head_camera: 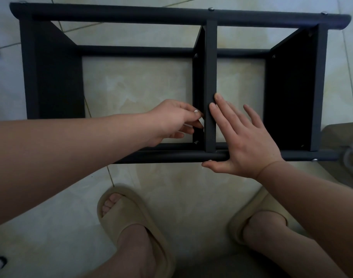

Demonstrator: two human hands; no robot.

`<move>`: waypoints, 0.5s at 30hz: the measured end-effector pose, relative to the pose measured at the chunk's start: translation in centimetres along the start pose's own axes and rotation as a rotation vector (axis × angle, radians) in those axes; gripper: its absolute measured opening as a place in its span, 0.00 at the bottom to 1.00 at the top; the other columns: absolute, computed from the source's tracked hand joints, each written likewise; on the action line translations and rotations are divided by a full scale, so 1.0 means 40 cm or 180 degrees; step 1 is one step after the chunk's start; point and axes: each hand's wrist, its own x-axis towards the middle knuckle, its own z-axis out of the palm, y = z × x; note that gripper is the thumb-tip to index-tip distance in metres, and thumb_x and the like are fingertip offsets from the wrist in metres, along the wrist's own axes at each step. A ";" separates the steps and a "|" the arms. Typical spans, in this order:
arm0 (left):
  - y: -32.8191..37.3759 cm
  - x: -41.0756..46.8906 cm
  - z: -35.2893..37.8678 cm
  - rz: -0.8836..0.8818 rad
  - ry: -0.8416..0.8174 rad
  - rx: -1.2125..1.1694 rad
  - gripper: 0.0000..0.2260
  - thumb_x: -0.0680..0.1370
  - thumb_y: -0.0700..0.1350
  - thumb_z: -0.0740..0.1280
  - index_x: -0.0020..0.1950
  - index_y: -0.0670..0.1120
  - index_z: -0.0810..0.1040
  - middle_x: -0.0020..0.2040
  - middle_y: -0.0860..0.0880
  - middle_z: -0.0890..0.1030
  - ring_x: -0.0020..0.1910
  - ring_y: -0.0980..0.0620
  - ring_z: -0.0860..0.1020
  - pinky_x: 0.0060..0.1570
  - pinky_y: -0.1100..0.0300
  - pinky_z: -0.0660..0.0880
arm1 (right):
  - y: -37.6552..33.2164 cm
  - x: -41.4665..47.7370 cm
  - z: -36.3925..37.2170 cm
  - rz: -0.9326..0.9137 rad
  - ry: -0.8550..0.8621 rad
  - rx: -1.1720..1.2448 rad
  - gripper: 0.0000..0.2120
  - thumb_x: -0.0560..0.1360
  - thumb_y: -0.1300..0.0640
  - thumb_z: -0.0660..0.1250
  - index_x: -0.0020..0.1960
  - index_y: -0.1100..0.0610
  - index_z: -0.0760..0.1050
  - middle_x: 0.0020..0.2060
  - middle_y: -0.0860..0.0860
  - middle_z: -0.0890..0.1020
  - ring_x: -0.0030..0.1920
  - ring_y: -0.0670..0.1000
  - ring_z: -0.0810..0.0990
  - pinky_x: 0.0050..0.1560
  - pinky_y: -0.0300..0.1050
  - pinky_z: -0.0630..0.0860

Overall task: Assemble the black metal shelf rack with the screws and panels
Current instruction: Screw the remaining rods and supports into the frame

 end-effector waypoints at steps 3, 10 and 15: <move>-0.001 0.000 0.002 -0.0017 -0.0023 0.0023 0.03 0.80 0.48 0.68 0.49 0.50 0.80 0.47 0.50 0.86 0.41 0.54 0.81 0.42 0.60 0.73 | 0.000 -0.001 0.001 0.0001 0.0010 0.0008 0.56 0.69 0.22 0.59 0.83 0.58 0.49 0.83 0.52 0.49 0.79 0.60 0.63 0.75 0.67 0.61; -0.003 0.004 0.014 -0.0160 -0.0101 -0.0163 0.05 0.82 0.45 0.65 0.48 0.46 0.78 0.37 0.52 0.85 0.38 0.55 0.81 0.40 0.61 0.74 | 0.000 0.000 0.002 0.0001 0.0013 -0.0001 0.56 0.69 0.22 0.59 0.83 0.58 0.49 0.83 0.53 0.50 0.79 0.60 0.64 0.75 0.67 0.61; -0.001 0.002 0.018 -0.0194 -0.0131 -0.0237 0.06 0.83 0.43 0.63 0.48 0.46 0.77 0.35 0.52 0.84 0.37 0.56 0.81 0.39 0.62 0.74 | -0.001 0.001 -0.002 0.0010 -0.0039 -0.0023 0.56 0.69 0.22 0.59 0.83 0.58 0.49 0.83 0.54 0.50 0.79 0.60 0.64 0.75 0.67 0.61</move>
